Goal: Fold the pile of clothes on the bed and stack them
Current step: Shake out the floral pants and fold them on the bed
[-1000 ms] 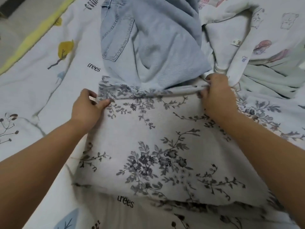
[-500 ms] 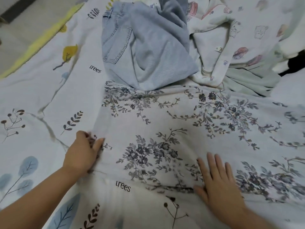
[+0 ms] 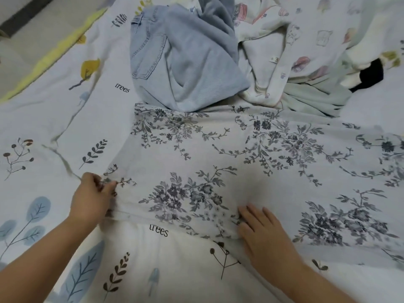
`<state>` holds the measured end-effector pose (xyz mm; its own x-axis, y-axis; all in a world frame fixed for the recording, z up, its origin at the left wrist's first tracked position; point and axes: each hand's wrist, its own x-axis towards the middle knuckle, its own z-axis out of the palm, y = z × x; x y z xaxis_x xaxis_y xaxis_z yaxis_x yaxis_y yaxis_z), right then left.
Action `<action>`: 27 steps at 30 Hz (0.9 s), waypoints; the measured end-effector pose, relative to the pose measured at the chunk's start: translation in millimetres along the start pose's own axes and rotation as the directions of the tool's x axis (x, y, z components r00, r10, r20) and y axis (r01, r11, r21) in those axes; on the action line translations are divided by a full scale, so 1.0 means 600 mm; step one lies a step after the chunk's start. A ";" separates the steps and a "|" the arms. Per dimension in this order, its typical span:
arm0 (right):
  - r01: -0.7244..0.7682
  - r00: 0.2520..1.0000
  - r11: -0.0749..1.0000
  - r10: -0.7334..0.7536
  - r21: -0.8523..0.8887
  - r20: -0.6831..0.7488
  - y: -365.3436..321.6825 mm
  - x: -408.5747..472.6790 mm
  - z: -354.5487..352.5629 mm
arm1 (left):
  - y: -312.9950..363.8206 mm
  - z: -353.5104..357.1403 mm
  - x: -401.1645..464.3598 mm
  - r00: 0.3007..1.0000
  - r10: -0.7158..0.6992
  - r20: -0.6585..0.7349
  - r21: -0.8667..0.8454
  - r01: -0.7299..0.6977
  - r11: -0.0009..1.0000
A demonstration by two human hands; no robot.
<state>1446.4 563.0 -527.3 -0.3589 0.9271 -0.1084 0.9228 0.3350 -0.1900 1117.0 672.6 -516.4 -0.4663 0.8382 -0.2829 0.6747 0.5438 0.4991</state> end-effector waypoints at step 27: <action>-0.357 0.827 -0.282 0.347 0.891 0.442 0.105 0.062 -0.167 | 0.356 -0.011 -0.299 0.526 0.756 0.389 -0.315 -0.695 0.646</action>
<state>1505.0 635.4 -445.7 -0.0380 0.8090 -0.5865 -0.2567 -0.5752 -0.7767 1340.9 637.8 -353.6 0.4875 0.8685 -0.0898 0.5794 -0.2448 0.7774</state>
